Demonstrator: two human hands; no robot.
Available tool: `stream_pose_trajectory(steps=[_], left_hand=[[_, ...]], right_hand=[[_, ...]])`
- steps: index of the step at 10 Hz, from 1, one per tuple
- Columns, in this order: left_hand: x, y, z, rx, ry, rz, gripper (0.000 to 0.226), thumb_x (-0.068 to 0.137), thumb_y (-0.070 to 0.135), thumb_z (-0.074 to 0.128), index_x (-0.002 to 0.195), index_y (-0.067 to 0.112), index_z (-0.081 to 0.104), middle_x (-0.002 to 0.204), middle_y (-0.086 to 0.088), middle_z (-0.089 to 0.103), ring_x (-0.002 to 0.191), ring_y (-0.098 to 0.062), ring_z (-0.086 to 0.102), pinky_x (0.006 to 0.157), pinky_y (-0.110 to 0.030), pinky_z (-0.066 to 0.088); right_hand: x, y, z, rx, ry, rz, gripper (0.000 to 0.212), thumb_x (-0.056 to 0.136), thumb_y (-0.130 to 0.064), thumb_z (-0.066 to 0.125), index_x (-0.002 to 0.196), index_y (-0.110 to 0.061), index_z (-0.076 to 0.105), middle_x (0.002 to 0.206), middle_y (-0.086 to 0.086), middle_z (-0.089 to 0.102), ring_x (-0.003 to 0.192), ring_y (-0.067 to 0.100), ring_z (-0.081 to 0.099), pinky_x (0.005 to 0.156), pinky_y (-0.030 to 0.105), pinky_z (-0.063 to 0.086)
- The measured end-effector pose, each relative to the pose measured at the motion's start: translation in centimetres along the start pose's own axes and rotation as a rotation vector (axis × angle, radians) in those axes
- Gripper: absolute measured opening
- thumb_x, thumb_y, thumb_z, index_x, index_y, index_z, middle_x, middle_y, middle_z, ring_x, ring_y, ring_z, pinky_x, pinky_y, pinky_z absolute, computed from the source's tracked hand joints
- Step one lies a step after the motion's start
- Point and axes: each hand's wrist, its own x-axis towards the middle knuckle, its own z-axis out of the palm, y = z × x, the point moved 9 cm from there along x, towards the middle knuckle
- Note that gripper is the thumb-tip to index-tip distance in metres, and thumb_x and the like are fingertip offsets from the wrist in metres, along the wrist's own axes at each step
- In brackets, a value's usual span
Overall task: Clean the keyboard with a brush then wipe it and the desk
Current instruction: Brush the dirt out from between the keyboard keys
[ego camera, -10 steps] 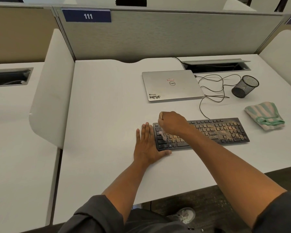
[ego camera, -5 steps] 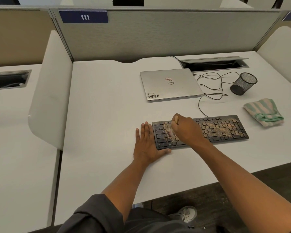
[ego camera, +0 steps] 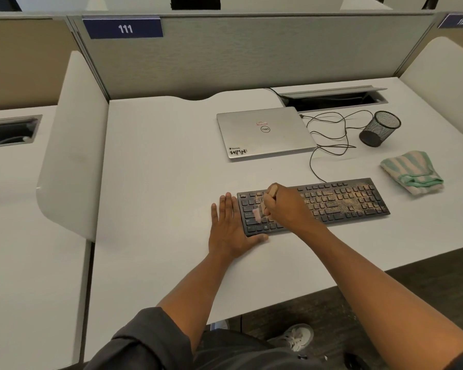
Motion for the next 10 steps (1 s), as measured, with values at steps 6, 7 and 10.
stream_pose_trajectory(steps=[6,7,10], left_hand=[[0.0,0.1,-0.2,-0.008,-0.006,-0.003,0.145,0.061,0.105,0.013,0.158,0.0,-0.011,0.167,-0.021,-0.014,0.154,-0.031,-0.02,0.124,-0.053,-0.013],[0.0,0.0,-0.1,-0.006,-0.007,-0.004,0.144,0.063,0.104,0.016,0.158,0.0,-0.011,0.167,-0.02,-0.014,0.154,-0.031,-0.02,0.124,-0.053,-0.012],[-0.1,0.0,-0.2,0.003,0.002,0.004,0.147,0.059,0.106,0.005,0.159,-0.001,-0.008,0.168,-0.02,-0.013,0.155,-0.031,-0.019,0.124,-0.053,-0.012]], right_hand=[[0.4,-0.4,-0.8,-0.065,-0.056,0.037,0.023,0.096,-0.021,0.046,0.083,-0.014,0.063,0.07,0.001,0.073,0.065,0.018,0.07,0.076,0.043,0.059],[0.0,-0.2,0.1,-0.106,-0.114,0.043,0.023,0.094,-0.021,0.047,0.08,-0.014,0.063,0.071,0.001,0.073,0.068,0.02,0.07,0.077,0.045,0.059],[-0.4,0.2,-0.8,-0.058,-0.11,0.046,0.019,0.097,-0.02,0.048,0.087,-0.012,0.063,0.078,0.002,0.073,0.071,0.02,0.069,0.078,0.044,0.058]])
